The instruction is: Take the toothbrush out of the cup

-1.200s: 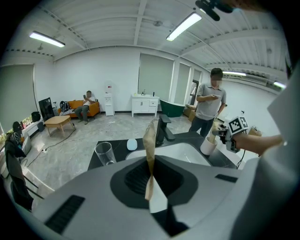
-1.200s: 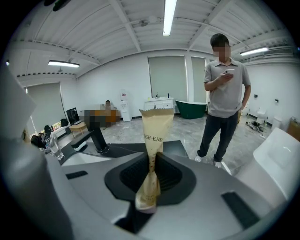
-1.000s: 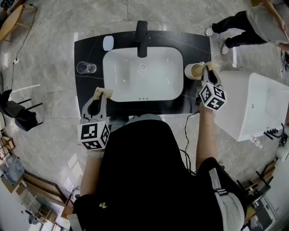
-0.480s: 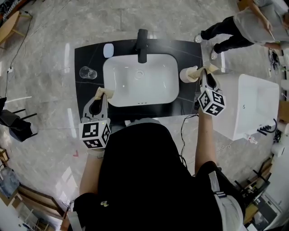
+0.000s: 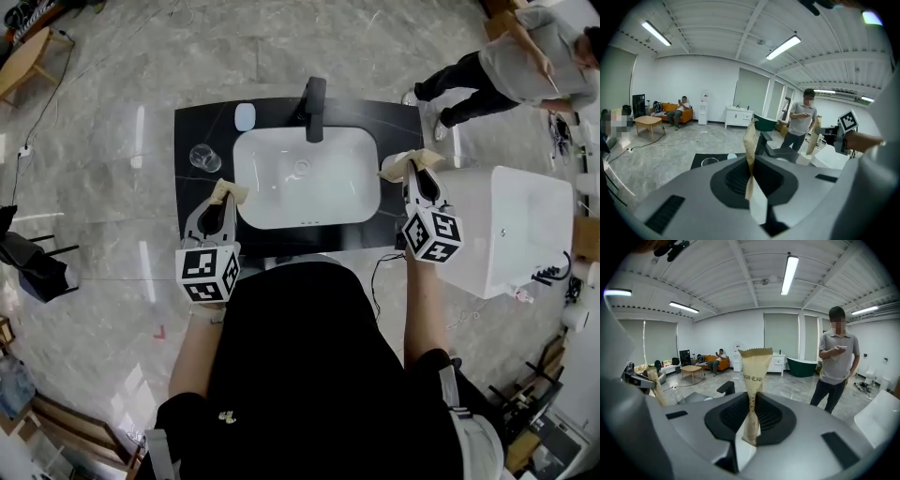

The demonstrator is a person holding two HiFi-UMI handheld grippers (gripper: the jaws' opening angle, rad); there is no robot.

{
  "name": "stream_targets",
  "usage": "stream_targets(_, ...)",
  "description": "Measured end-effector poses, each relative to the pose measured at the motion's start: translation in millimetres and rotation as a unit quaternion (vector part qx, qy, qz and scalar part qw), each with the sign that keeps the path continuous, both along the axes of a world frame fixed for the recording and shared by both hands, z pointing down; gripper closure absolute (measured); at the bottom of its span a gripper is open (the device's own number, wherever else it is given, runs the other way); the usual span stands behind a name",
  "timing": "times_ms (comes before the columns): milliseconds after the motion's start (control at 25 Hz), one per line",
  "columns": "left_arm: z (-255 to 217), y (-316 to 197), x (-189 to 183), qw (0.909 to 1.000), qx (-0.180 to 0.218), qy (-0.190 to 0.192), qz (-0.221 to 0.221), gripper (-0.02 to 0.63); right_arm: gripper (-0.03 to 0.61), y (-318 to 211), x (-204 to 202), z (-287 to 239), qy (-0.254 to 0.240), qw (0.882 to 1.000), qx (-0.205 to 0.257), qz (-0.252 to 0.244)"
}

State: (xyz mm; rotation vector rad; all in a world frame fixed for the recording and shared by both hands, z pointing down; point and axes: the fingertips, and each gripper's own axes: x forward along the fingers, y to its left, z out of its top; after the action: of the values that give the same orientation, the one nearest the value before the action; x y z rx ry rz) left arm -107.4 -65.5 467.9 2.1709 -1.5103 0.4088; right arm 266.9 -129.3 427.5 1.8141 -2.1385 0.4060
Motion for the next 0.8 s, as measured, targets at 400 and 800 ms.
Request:
stream_targets(400, -7, 0, -26, 0.9999, 0.012, 0.007, 0.002, 0.581, 0.522, 25, -92, 3, -0.02, 0.998, -0.008, -0.063)
stream_targets(800, -5, 4, -38, 0.9999, 0.011, 0.006, 0.009, 0.581, 0.522, 42, -159, 14, -0.042, 0.992, -0.016, -0.117)
